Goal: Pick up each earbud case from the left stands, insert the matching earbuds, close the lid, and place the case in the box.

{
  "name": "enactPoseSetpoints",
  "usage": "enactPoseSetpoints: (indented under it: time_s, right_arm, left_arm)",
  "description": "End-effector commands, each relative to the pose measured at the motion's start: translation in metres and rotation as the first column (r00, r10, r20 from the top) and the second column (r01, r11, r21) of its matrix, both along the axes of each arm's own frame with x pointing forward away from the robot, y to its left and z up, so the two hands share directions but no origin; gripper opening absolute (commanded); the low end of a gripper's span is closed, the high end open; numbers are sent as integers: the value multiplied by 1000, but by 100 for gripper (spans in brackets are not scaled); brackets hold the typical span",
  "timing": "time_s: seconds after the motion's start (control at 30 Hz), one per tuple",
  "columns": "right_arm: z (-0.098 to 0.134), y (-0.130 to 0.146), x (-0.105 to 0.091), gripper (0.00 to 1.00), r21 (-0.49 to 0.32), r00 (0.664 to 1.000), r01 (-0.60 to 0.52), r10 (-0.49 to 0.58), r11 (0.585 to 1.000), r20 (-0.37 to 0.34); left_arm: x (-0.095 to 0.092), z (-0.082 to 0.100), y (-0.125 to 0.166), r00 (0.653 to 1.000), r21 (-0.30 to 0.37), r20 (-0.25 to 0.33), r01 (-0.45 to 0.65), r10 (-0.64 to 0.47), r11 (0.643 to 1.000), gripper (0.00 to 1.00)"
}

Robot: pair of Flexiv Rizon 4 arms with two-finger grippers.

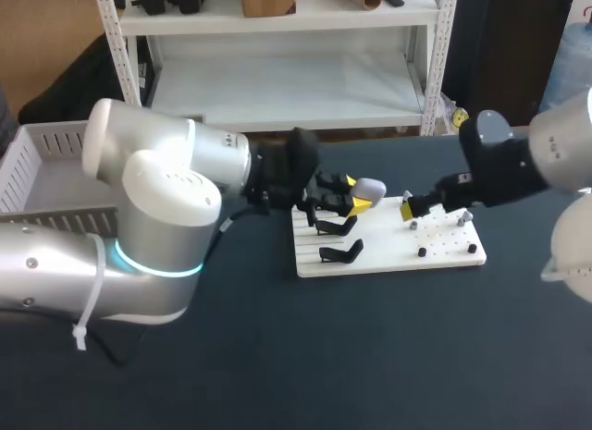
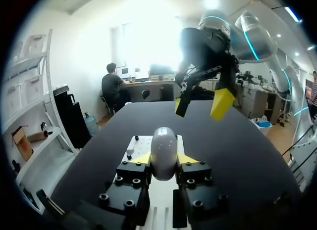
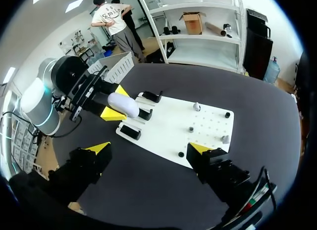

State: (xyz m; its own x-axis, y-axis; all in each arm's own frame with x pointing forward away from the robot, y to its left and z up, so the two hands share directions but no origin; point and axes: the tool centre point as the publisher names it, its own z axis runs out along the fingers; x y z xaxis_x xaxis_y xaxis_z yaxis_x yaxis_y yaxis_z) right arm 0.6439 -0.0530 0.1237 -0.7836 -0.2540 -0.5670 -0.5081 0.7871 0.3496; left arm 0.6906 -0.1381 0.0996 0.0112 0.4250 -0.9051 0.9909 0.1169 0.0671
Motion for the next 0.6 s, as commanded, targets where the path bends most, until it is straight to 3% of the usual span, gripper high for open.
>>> enactPoseSetpoints:
  time_s: [0.03, 0.6]
  right_arm:
    - [-3, 7, 10, 100, -8, 1000, -11, 11, 1000, -23]
    - [-5, 12, 21, 100, -35, 998, -29, 27, 999, -58]
  left_arm:
    - [-7, -3, -7, 1000, -13, 9, -11, 11, 1000, 0]
    - [-32, 8, -2, 999, -46, 41, 32, -30, 998, 0]
